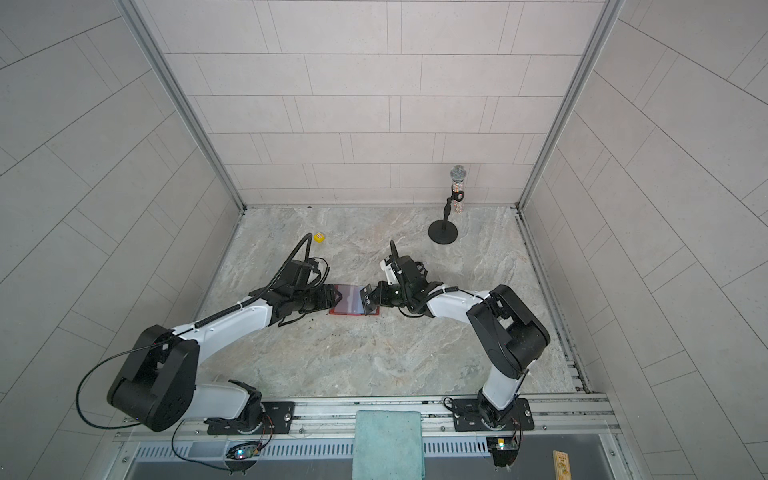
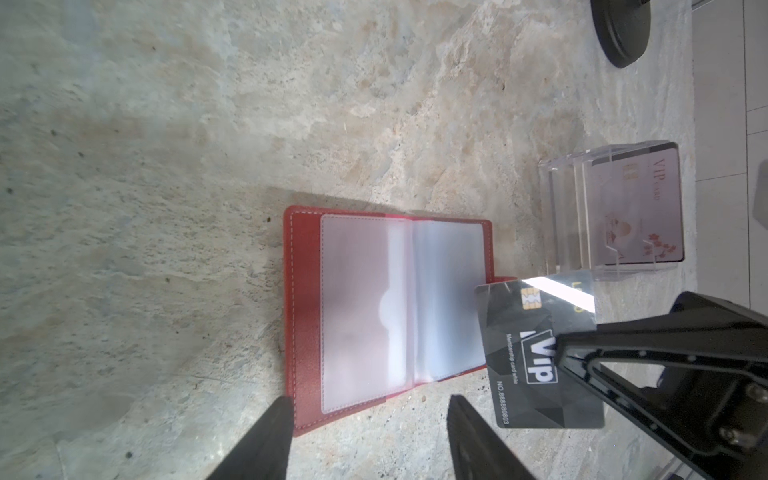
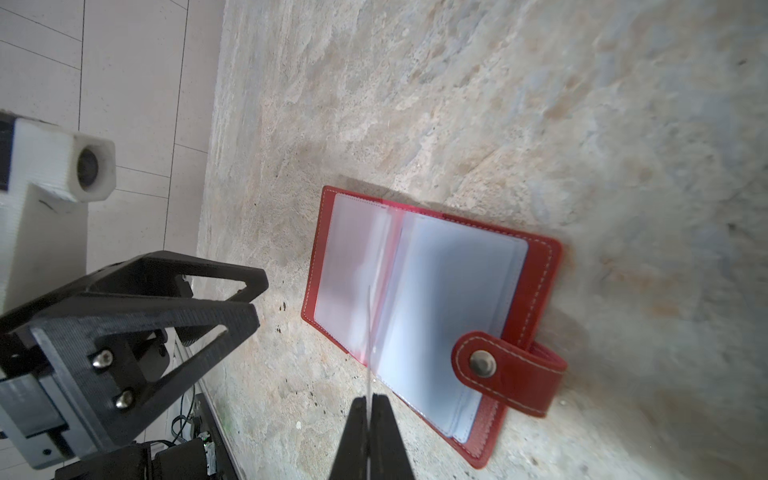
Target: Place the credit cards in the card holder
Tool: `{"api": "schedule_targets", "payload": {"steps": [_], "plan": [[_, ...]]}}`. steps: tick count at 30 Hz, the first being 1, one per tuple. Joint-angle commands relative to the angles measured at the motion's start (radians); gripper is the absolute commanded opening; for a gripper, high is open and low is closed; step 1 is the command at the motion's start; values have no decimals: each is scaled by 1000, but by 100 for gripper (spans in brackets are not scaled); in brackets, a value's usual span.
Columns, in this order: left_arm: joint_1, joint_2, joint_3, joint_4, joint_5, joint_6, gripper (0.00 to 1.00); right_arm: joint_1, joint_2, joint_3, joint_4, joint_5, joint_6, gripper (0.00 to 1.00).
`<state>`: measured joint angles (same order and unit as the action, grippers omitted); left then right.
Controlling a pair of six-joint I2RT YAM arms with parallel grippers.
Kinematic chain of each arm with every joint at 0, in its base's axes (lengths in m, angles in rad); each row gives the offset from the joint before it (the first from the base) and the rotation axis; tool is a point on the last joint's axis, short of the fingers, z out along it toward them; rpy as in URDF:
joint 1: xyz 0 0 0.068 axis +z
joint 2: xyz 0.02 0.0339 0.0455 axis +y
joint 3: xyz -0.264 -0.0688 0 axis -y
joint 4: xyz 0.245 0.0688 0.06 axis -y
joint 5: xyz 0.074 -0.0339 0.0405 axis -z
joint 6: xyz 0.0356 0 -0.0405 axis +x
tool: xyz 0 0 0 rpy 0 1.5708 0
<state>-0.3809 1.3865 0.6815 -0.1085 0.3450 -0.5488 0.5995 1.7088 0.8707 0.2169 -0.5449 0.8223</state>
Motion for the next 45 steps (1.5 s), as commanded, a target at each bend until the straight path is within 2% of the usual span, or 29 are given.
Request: {"api": "schedule_targets", "payload": {"steps": [1, 7, 22, 32, 41, 45], "plan": [[26, 13, -30, 81, 45, 12, 64, 8, 29, 10, 79, 16, 54, 0], [81, 62, -60, 153, 118, -7, 64, 13, 93, 22, 150, -22, 103, 0], [86, 166, -40, 184, 156, -3, 57, 13, 177, 51, 207, -36, 153, 0], [86, 187, -50, 191, 155, 4, 44, 13, 196, 50, 212, -26, 164, 0], [87, 185, -72, 220, 170, -14, 16, 13, 204, 45, 210, -18, 159, 0], [86, 186, -84, 237, 177, -26, 14, 13, 202, 42, 210, -13, 159, 0]]}}
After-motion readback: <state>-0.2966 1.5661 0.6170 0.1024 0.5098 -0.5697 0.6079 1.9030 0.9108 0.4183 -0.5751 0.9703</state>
